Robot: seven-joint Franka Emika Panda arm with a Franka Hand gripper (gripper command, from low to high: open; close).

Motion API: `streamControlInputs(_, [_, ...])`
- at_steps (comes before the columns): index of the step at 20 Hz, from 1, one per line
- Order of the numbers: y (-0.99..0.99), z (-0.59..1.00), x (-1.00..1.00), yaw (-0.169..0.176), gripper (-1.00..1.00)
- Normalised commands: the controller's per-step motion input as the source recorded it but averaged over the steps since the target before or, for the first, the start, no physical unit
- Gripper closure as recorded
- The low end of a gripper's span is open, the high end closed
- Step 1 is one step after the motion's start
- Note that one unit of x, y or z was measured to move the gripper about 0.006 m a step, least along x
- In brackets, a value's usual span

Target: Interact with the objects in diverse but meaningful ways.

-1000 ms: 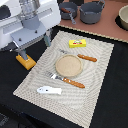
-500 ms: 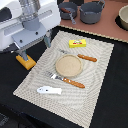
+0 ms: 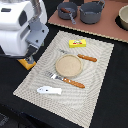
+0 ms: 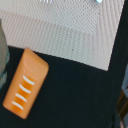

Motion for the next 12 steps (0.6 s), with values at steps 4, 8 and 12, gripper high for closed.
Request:
streamControlInputs(4, [-0.54,0.19,0.7,0.0,-1.0])
streamControlInputs(8, [-0.54,0.16,0.7,0.0,-1.0])
streamControlInputs(12, [-0.51,0.05,0.76,0.0,-1.0])
